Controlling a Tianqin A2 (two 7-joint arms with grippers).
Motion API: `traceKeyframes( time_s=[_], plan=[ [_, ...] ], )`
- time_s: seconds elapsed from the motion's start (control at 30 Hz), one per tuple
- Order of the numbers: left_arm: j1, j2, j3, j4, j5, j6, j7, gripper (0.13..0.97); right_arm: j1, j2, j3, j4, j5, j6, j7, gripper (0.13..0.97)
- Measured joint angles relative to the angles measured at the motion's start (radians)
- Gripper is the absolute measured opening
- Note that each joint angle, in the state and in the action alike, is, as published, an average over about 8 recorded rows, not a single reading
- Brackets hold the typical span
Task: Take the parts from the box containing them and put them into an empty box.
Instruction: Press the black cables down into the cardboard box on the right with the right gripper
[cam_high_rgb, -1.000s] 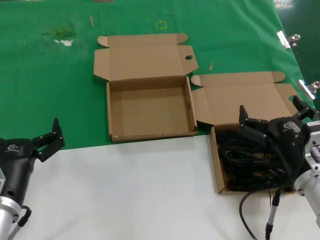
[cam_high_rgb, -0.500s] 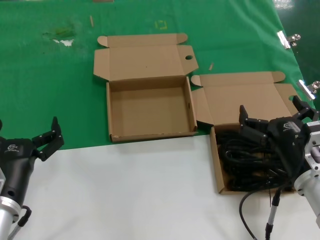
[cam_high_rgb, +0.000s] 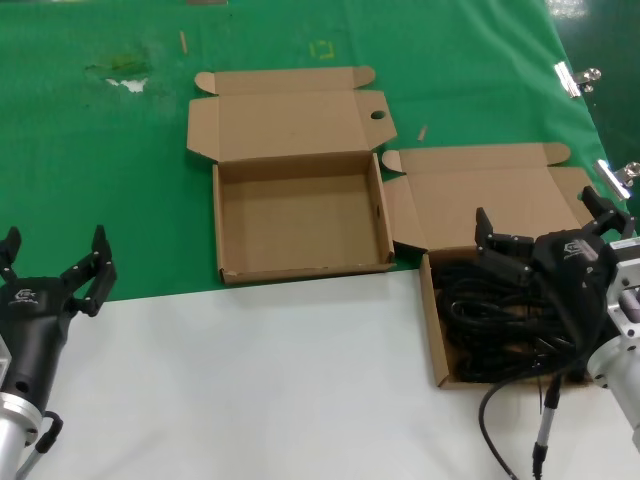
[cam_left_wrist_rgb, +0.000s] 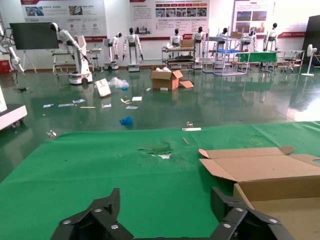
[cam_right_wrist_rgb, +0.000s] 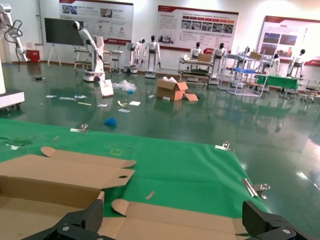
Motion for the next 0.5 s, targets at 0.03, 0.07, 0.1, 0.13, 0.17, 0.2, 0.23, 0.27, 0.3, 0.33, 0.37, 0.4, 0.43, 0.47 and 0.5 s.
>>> traceKeyframes(
  time_s=[0.03,0.07,0.1,0.13,0.17,0.2,0.23,0.27,0.3,0.33,0.37,0.4,0.43,0.47,0.5],
  plan=[
    [0.000,0.000,0.000,0.000,0.000,0.000,0.000,0.679,0.001,0.005,-0.004,0.002,0.001,0.003,0.001,0.966],
    [0.000,0.000,0.000,0.000,0.000,0.000,0.000,0.658,0.002,0.012,-0.008,0.004,0.003,0.006,0.002,0.966],
    [0.000,0.000,0.000,0.000,0.000,0.000,0.000,0.658,0.003,0.019,-0.013,0.007,0.005,0.010,0.004,0.966],
    [0.000,0.000,0.000,0.000,0.000,0.000,0.000,0.630,0.004,0.029,-0.020,0.010,0.008,0.015,0.005,0.966],
    [0.000,0.000,0.000,0.000,0.000,0.000,0.000,0.603,0.005,0.039,-0.027,0.014,0.012,0.019,0.007,0.966],
    [0.000,0.000,0.000,0.000,0.000,0.000,0.000,0.576,0.006,0.050,-0.034,0.019,0.016,0.024,0.008,0.966],
    [0.000,0.000,0.000,0.000,0.000,0.000,0.000,0.549,0.007,0.063,-0.043,0.023,0.021,0.029,0.009,0.966],
    [0.000,0.000,0.000,0.000,0.000,0.000,0.000,0.522,0.007,0.078,-0.054,0.028,0.026,0.035,0.010,0.966],
    [0.000,0.000,0.000,0.000,0.000,0.000,0.000,0.494,0.009,0.095,-0.065,0.034,0.032,0.040,0.010,0.966],
    [0.000,0.000,0.000,0.000,0.000,0.000,0.000,0.467,0.010,0.113,-0.077,0.038,0.038,0.045,0.010,0.966],
    [0.000,0.000,0.000,0.000,0.000,0.000,0.000,0.440,0.011,0.133,-0.090,0.043,0.044,0.049,0.010,0.966],
    [0.000,0.000,0.000,0.000,0.000,0.000,0.000,0.440,0.013,0.153,-0.103,0.048,0.050,0.053,0.009,0.966],
    [0.000,0.000,0.000,0.000,0.000,0.000,0.000,0.440,0.015,0.176,-0.118,0.053,0.055,0.056,0.008,0.966],
    [0.000,0.000,0.000,0.000,0.000,0.000,0.000,0.440,0.018,0.202,-0.133,0.058,0.060,0.057,0.007,0.966],
    [0.000,0.000,0.000,0.000,0.000,0.000,0.000,0.440,0.021,0.228,-0.147,0.063,0.064,0.058,0.005,0.966]
  ],
)
